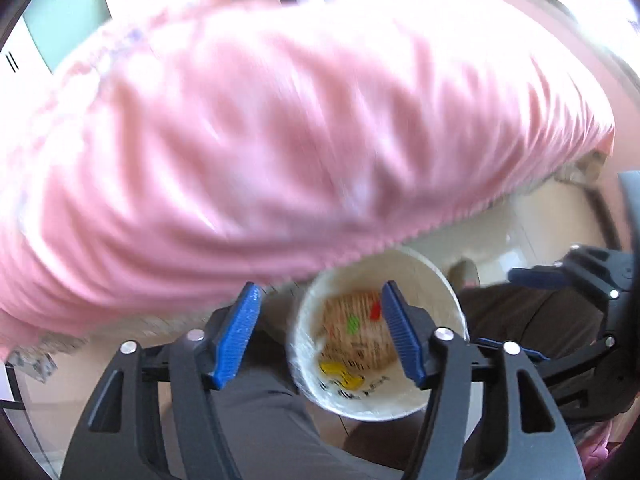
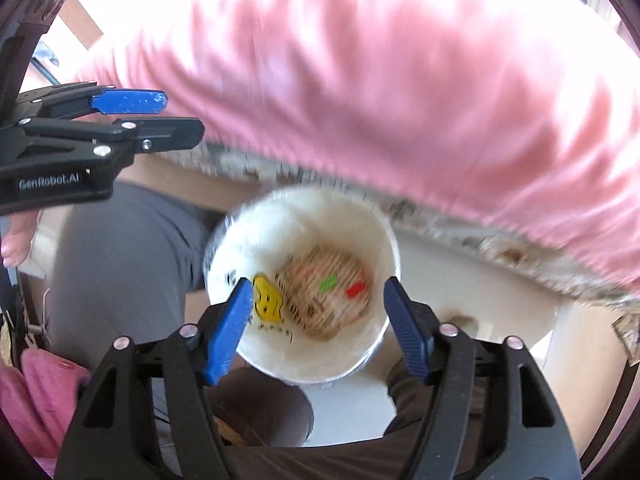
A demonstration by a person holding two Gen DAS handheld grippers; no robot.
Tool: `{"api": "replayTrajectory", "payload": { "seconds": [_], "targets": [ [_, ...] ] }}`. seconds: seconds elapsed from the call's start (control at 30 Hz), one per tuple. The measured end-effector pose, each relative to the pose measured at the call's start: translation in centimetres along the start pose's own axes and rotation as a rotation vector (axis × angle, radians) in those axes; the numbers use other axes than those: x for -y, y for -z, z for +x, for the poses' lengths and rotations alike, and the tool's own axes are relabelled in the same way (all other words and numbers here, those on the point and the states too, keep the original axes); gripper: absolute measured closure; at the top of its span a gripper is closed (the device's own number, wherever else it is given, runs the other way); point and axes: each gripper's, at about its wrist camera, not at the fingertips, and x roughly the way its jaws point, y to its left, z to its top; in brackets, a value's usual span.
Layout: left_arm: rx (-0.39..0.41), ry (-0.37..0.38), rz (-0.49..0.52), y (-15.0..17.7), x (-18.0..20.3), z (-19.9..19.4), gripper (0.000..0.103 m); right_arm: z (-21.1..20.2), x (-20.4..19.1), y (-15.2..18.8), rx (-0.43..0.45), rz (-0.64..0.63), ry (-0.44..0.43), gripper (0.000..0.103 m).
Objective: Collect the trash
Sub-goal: 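Move both tools back over the bed toward the remaining items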
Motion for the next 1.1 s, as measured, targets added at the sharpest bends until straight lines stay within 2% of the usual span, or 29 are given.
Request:
{"api": "replayTrajectory", "payload": {
  "seconds": [0.27, 0.6, 0.87, 1.1],
  "targets": [
    [0.129, -0.064, -0.003, -4.7, -1.6, -6.3, 0.031, -8.5, 0.9, -3.3, 0.164, 0.002, 0.045, 0.032],
    [0.192, -0.119, 0.008, -9.7, -4.3, -8.9, 0.03, -15.8, 4.0, -9.2, 0.307, -0.005, 0.151, 0.032],
    [0.204, -0.128, 0.012, -14.3, -6.6, -8.2, 0.03, -18.1, 7.4, -14.5, 0.364, -0.004, 0.216, 0.031],
    [0.191, -0.149, 0.022, -18.2, -8.6, -6.0, 0.029, -17.5, 8.2, -19.0, 0.375, -0.034, 0.227, 0.031]
  ]
}}
